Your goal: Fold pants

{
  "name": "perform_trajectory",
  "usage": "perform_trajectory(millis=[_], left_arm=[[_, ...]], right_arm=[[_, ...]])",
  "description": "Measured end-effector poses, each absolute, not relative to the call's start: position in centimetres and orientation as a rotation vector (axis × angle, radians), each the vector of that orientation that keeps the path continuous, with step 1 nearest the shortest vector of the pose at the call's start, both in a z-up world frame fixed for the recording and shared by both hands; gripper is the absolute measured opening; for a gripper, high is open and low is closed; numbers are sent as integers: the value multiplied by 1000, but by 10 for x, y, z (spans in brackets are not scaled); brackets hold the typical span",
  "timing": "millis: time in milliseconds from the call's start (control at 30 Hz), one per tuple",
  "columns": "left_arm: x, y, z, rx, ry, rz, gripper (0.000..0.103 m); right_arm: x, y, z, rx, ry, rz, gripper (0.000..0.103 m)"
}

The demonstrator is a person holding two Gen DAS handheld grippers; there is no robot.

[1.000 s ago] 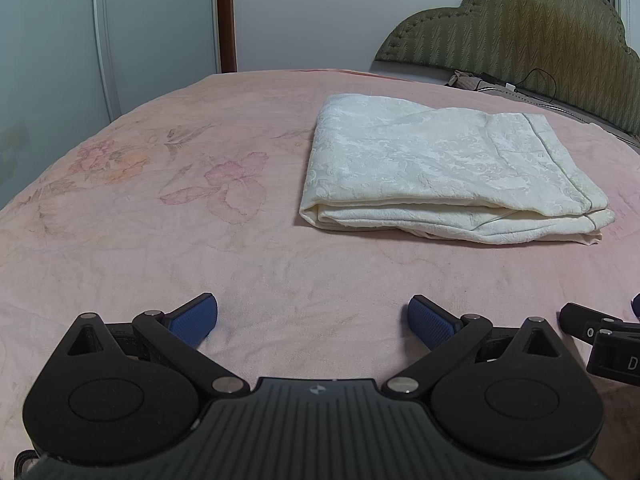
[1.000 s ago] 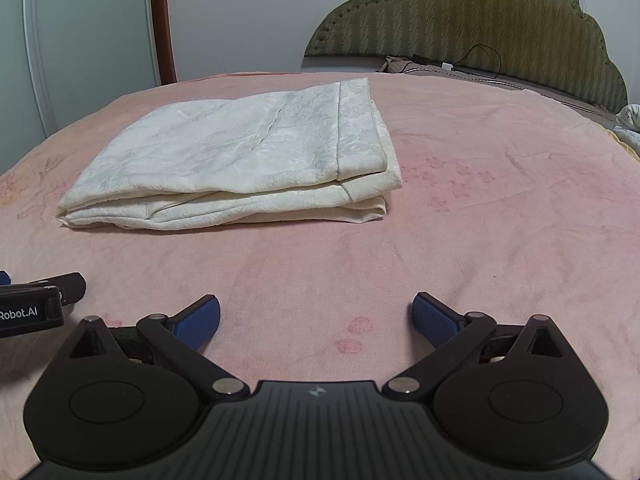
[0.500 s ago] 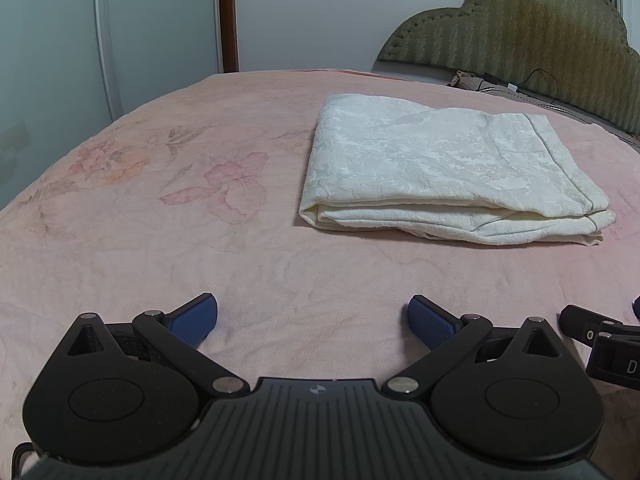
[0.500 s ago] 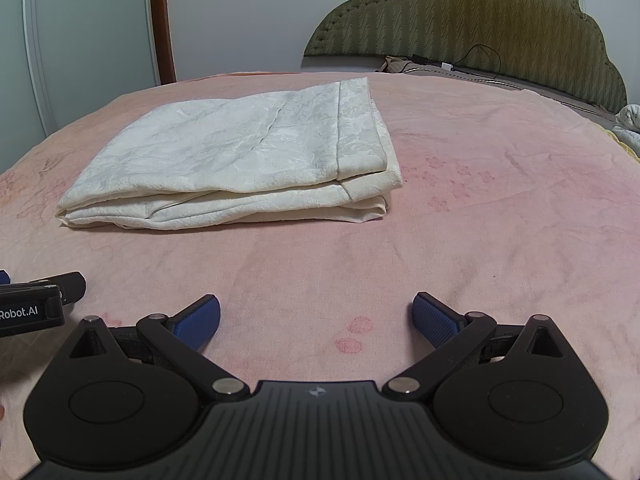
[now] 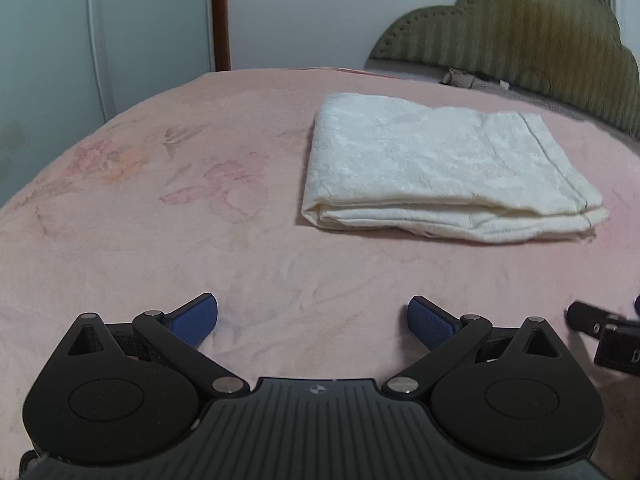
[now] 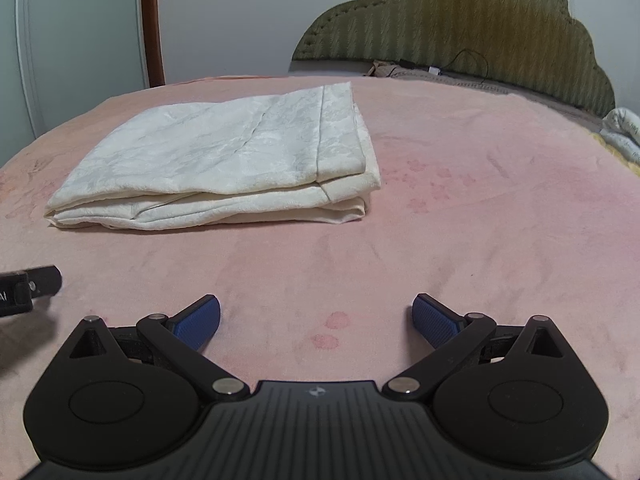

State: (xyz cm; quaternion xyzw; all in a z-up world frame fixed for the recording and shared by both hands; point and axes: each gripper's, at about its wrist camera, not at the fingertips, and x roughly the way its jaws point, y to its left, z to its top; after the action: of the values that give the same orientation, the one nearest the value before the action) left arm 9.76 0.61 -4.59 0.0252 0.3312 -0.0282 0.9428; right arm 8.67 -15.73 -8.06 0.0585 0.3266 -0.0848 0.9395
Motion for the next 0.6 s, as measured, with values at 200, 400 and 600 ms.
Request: perform_trajectory(millis=[200, 400, 600], left_arm=[[94, 2, -48, 58, 675, -53, 103], [90, 0, -48, 64, 663, -44, 103], [85, -12, -48, 141, 629, 4, 103]], right_arm=[[86, -158, -81, 120, 667, -171, 103], [85, -157, -81, 118, 667, -172, 103], [85, -158, -81, 124, 666, -169, 103]])
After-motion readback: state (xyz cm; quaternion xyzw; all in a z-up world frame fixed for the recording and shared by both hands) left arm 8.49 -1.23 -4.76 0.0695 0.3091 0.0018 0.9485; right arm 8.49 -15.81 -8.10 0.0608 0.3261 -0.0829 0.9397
